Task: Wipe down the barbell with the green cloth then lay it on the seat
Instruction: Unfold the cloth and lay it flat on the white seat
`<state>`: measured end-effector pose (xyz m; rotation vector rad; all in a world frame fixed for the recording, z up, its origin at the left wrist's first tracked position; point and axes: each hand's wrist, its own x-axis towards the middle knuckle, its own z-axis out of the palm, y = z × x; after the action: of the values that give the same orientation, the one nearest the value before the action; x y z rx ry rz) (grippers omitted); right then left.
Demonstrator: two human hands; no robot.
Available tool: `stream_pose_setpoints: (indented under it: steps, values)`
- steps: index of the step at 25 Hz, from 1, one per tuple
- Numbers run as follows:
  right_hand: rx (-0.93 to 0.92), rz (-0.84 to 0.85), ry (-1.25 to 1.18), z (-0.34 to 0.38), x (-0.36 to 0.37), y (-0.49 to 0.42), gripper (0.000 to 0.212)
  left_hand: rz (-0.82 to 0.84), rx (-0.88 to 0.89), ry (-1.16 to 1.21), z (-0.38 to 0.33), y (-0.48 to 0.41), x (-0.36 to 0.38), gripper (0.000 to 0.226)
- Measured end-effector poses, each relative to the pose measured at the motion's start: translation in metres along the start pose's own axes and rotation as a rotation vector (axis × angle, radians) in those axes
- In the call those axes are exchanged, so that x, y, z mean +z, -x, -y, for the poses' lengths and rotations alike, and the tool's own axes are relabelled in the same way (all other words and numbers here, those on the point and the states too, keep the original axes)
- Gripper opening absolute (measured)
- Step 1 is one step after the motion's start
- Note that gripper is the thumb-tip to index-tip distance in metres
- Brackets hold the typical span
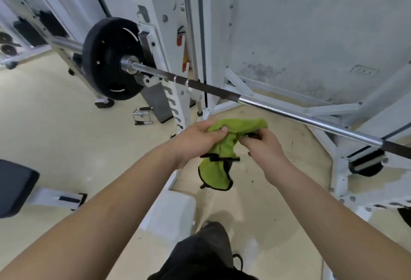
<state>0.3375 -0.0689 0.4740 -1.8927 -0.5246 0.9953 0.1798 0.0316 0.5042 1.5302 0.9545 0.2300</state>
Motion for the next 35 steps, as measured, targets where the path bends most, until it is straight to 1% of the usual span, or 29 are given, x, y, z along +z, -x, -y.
stream_pose_setpoints:
  steps: [1,2,4,6,8,9,10,12,13,14,16,17,18,19,21,22,24,26,27,28,29,31,33,35]
  values:
    - [0.001,0.005,-0.014,0.005,0.005,0.004,0.041,-0.035,0.015,-0.110,0.000,0.009,-0.007,0.016]
    - [0.010,0.013,-0.039,0.009,0.009,0.008,0.048,-0.074,0.021,-0.172,0.000,0.017,-0.013,0.018]
    - [0.021,0.018,-0.056,0.011,0.019,0.015,0.066,-0.073,-0.015,-0.071,-0.002,0.031,-0.024,0.021]
    - [-0.028,0.049,0.035,0.011,0.034,0.020,0.083,-0.045,-0.045,0.035,0.001,0.041,-0.038,0.023]
    - [-0.126,0.146,0.098,0.015,0.051,0.022,0.093,-0.006,-0.027,0.039,0.006,0.049,-0.059,0.023]
    - [-0.174,0.221,0.132,0.020,0.060,0.023,0.094,0.027,-0.022,0.038,0.010,0.054,-0.071,0.023]
    - [-0.207,0.309,0.182,0.025,0.071,0.022,0.092,0.062,-0.022,0.037,0.014,0.057,-0.084,0.022]
    - [-0.197,0.475,0.282,0.034,0.099,0.026,0.074,0.145,-0.017,0.013,0.028,0.063,-0.114,0.022]
    - [-0.162,0.523,0.319,0.035,0.114,0.031,0.061,0.179,-0.007,-0.003,0.036,0.064,-0.128,0.021]
    - [-0.125,0.533,0.341,0.033,0.130,0.035,0.049,0.204,-0.007,-0.015,0.046,0.065,-0.141,0.021]
    - [-0.032,0.462,0.294,0.021,0.159,0.041,0.030,0.257,-0.045,-0.042,0.071,0.063,-0.170,0.021]
    - [0.007,0.411,0.281,0.013,0.169,0.044,0.021,0.271,-0.049,-0.105,0.087,0.062,-0.183,0.022]
    - [0.019,0.361,0.325,0.004,0.177,0.047,0.013,0.274,-0.022,-0.211,0.104,0.060,-0.193,0.022]
    - [0.020,0.319,0.425,-0.004,0.185,0.050,0.010,0.292,0.011,-0.330,0.119,0.059,-0.202,0.022]
    - [0.012,0.244,0.632,-0.020,0.198,0.056,0.013,0.347,0.046,-0.537,0.145,0.059,-0.213,0.017]
    - [-0.006,0.195,0.698,-0.026,0.203,0.059,0.013,0.369,0.048,-0.619,0.156,0.059,-0.217,0.016]
    - [-0.015,0.118,0.813,-0.040,0.208,0.063,0.014,0.438,0.056,-0.779,0.180,0.055,-0.223,0.030]
    - [0.053,0.046,0.860,-0.059,0.211,0.057,0.026,0.465,0.048,-0.846,0.209,0.045,-0.225,0.031]
    - [0.089,0.018,0.825,-0.072,0.213,0.051,0.030,0.443,0.048,-0.870,0.225,0.038,-0.220,0.028]
    - [0.117,-0.002,0.736,-0.089,0.218,0.044,0.032,0.394,0.046,-0.898,0.243,0.032,-0.214,0.024]
    - [0.147,-0.018,0.595,-0.110,0.224,0.038,0.033,0.330,0.036,-0.902,0.263,0.023,-0.206,0.020]
    - [0.180,-0.056,0.282,-0.167,0.239,0.021,0.025,0.151,0.036,-0.826,0.314,0.003,-0.189,0.019]
    - [0.201,-0.106,0.082,-0.233,0.252,0.002,0.016,-0.090,0.042,-0.643,0.373,-0.017,-0.172,0.014]
    - [0.207,-0.122,-0.089,-0.298,0.264,-0.019,0.014,-0.297,0.001,-0.319,0.433,-0.041,-0.153,0.005]
